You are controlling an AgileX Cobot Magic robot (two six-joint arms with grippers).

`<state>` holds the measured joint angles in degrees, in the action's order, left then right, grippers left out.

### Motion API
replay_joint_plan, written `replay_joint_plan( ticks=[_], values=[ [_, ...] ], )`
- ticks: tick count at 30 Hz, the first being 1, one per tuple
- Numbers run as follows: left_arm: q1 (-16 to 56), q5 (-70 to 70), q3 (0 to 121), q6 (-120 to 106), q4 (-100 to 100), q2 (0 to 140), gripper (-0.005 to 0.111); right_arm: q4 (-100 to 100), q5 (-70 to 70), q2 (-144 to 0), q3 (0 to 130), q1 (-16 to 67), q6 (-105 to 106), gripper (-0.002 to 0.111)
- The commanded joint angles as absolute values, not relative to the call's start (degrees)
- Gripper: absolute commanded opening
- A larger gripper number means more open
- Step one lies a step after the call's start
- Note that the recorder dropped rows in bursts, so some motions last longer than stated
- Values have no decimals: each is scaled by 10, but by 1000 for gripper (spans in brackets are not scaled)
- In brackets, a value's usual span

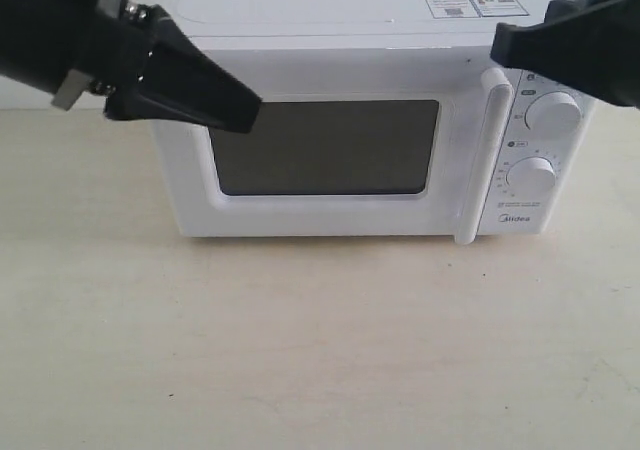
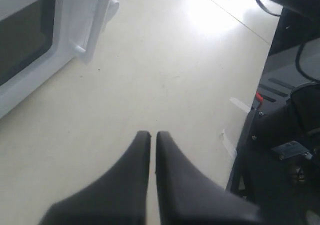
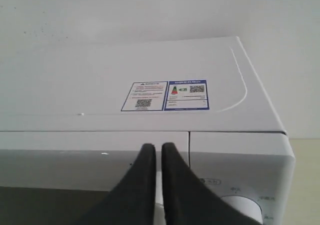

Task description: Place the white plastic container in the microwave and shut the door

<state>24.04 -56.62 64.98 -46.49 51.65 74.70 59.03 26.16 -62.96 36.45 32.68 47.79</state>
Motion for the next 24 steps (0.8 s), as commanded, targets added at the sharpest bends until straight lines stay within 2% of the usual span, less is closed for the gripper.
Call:
replay_joint_plan(
  ticks=[1, 7, 15, 24],
  values=[
    [245, -534, 586, -452, 512, 673, 4, 688, 199, -552, 367, 325, 596, 2],
    [245, -504, 517, -431, 520, 535, 4, 826, 131, -444, 367, 325, 738, 2],
    [245, -461, 465, -399, 520, 356, 4, 999, 118, -322, 332, 325, 929, 2],
    [245, -381, 423, -384, 520, 203, 4, 999, 134, -216, 221, 325, 914, 3]
  ],
)
